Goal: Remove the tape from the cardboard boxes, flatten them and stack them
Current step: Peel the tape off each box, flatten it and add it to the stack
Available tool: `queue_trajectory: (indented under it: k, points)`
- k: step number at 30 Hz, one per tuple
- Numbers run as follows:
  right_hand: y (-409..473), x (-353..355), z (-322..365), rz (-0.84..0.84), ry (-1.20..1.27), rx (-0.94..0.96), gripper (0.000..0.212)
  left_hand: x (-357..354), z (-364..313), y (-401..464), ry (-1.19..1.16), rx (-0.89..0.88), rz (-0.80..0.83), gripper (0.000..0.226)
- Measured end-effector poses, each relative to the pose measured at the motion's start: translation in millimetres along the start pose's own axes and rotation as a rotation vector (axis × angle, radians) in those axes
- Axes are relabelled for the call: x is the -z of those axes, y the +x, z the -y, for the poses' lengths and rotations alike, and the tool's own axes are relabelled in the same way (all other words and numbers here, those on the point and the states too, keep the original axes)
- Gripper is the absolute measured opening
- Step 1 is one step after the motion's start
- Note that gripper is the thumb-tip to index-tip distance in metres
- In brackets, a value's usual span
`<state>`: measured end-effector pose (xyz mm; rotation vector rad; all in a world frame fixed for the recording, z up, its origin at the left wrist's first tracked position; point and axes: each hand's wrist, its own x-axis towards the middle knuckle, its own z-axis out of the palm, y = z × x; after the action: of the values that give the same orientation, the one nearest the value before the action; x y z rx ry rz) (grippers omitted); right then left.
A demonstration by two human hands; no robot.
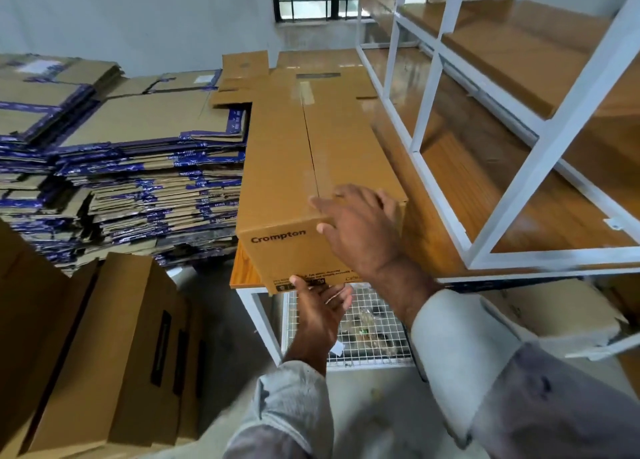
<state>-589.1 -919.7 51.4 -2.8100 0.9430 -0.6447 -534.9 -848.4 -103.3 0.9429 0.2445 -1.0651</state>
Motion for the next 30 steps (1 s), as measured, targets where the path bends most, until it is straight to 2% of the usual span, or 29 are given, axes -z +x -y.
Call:
queue_trajectory:
  k: [2,8,11,12,13,15,16,17,19,20,21,23,25,28,30]
  points:
    - [-6.7,-13.7,2.1,-0.026,-0.066,0.002,0.050,3.9,0.4,1.9,0.043,-0.007,-0.033,0.083]
    - [-8.6,-17.4,-8.2,-0.112,-0.116,-0.054,0.050,13.7,-12.4,3.3,0.262,0.013,-0.066,0.080]
    - [-10.6,-13.5,-2.0,-0.088,-0.142,-0.029,0.050,35.1,-19.6,2.1,0.321,-0.098,-0.063,0.064]
    - [-10.9,-12.5,-1.6,-0.075,-0.144,-0.021,0.050,44.6,-28.0,7.2,0.285,-0.165,-0.122,0.060]
    - [-10.6,-11.4,-1.7,-0.060,-0.138,-0.020,0.050,51.2,-41.5,11.9,0.252,-0.225,-0.252,0.062]
    - [-10.6,-10.9,-1.3,-0.047,-0.127,-0.031,0.050,53.6,-79.3,13.7,0.344,-0.412,-0.630,0.072]
    - [-11.2,-11.3,-0.8,-0.047,-0.131,-0.039,0.050,49.4,-99.1,8.5,0.435,-0.565,-0.732,0.071]
    - [-11.4,-11.7,-0.5,-0.049,-0.137,-0.044,0.050,36.4,-115.5,-3.8,0.504,-0.750,-0.761,0.060]
    - [-11.8,-13.1,-0.9,-0.063,-0.135,-0.049,0.050,4.8,-138.6,-29.5,0.654,-1.150,-0.588,0.034]
    - [-12.0,-14.7,-1.4,-0.070,-0.132,-0.052,0.049,-15.5,-150.7,-44.1,0.761,-1.299,-0.427,0.029]
    - [-12.5,-16.0,-1.9,-0.075,-0.131,-0.054,0.050,-31.3,-160.0,-49.5,0.903,-1.354,-0.252,0.031]
    - [-12.7,-18.0,-3.6,-0.074,-0.130,-0.063,0.051,-58.4,-175.8,-46.4,1.313,-1.295,0.044,0.047]
    - [-11.4,-19.2,-5.5,-0.073,-0.135,-0.073,0.051,-78.2,-185.3,-36.8,1.742,-1.182,0.187,0.062]
    - [-11.3,-18.0,-8.5,-0.073,-0.123,-0.077,0.051,-92.0,-188.3,-20.5,2.080,-1.002,0.250,0.057]
    - [-13.5,-18.2,-9.5,-0.063,-0.118,-0.051,0.049,-90.2,-187.6,-16.0,2.158,-0.958,0.206,0.055]
